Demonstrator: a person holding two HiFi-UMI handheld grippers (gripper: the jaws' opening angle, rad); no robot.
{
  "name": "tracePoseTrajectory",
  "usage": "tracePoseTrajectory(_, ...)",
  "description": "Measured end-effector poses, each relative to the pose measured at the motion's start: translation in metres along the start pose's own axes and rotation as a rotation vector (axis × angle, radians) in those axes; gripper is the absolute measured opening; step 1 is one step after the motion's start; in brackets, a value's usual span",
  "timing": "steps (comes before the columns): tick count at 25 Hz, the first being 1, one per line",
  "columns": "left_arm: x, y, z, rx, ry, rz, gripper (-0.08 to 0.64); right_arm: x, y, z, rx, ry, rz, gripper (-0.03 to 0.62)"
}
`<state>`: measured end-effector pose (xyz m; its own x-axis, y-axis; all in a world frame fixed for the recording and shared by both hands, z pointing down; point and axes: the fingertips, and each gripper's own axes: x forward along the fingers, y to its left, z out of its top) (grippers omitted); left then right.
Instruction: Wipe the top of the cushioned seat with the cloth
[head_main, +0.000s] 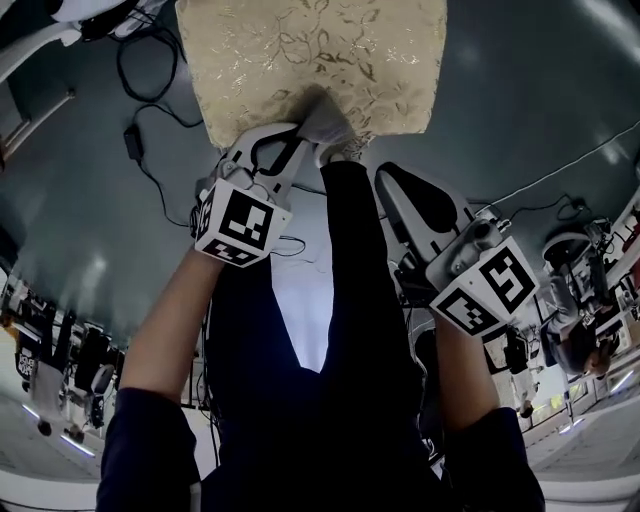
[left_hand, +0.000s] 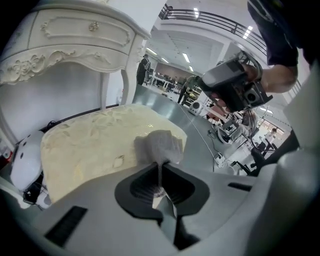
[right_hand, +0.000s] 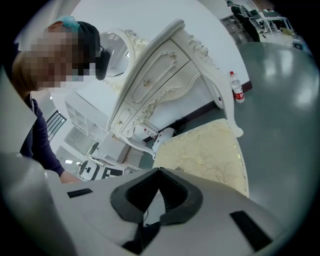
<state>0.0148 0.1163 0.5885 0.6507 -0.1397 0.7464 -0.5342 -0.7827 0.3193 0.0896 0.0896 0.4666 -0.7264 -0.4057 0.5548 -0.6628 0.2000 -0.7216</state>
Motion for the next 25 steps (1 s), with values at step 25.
tracePoseTrajectory(25, 0.114, -0.086, 0.093, 0.128, 0.068, -0.154, 0.026, -0.1, -0.11, 0.029, 0.135, -0.14, -0.072, 0.026)
